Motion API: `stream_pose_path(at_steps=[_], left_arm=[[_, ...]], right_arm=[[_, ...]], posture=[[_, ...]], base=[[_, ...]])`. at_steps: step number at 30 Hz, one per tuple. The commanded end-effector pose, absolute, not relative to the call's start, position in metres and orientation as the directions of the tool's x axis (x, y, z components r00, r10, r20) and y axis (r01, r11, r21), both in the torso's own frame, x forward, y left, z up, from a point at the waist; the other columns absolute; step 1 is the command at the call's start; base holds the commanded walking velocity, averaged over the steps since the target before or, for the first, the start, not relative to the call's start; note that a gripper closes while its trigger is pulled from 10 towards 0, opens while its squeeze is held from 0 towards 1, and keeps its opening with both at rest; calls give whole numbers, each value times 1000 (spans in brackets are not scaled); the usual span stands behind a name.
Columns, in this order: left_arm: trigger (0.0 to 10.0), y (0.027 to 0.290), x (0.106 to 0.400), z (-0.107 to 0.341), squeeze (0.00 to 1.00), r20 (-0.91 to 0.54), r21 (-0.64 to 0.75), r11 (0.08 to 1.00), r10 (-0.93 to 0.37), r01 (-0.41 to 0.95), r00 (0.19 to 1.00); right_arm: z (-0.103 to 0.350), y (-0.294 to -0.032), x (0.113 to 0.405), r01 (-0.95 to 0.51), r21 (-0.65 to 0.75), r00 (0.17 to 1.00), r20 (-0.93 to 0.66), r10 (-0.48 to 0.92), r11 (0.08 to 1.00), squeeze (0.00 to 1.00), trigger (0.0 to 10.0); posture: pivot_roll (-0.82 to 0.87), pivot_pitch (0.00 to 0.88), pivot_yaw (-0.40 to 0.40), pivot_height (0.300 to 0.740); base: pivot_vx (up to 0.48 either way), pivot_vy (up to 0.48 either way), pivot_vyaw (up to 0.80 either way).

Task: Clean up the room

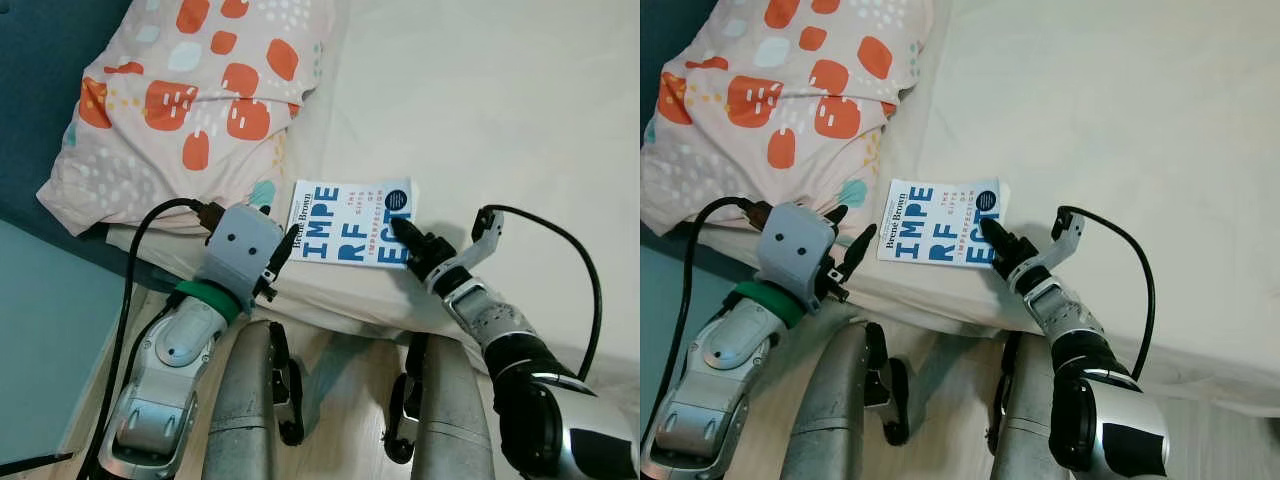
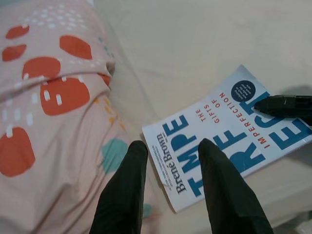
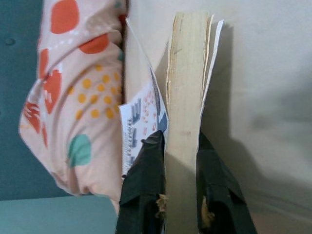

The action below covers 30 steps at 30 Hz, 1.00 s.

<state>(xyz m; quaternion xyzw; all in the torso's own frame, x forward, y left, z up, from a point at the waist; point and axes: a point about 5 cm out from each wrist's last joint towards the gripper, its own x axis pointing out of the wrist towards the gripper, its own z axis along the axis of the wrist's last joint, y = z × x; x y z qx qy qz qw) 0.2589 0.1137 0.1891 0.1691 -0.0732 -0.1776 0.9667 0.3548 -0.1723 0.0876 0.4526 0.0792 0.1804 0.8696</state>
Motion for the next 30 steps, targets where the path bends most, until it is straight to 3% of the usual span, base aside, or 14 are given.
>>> stream_pose_path(at_steps=[1,8,9,10,11,25,28,29,30], left_arm=[[10000,112,256,186,0,59,352,877,-370,327,927],[10000,107,260,184,0,56,342,878,-376,336,925],[10000,106,261,182,0,56,339,878,-377,338,924],[10000,106,261,182,0,56,339,878,-377,338,924],[10000,104,264,180,0,57,331,880,-379,340,924],[10000,93,277,174,0,71,320,882,-387,346,919],[10000,91,279,174,0,75,319,881,-391,350,917],[10000,88,282,172,0,77,316,880,-396,355,915],[10000,88,282,172,0,77,316,880,-396,355,915]], right_arm=[[70,-169,345,-187,827,921,-40,387,531,1000,10000],[67,-180,343,-156,821,940,-47,338,550,1000,10000],[69,-184,344,-151,814,946,-45,320,561,251,10000],[69,-184,344,-151,814,946,-45,320,561,251,10000],[70,-191,345,-129,800,957,-55,286,586,0,10000],[60,-218,328,-98,818,977,-29,211,566,0,10000],[56,-222,322,-104,812,978,-21,207,574,0,10000],[51,-224,310,-127,766,979,-7,206,630,0,10000],[51,-224,310,-127,766,979,-7,206,630,0,10000]], posture=[[186,327,134,597],[147,293,117,597],[127,279,109,597],[127,279,109,597],[106,261,101,597],[32,184,73,597],[15,165,68,597],[-19,136,71,597],[-19,136,71,597]], base=[[0,0,0],[0,0,0],[0,0,0],[0,0,0],[0,0,0],[0,0,0],[0,0,0],[0,0,0],[0,0,0]])
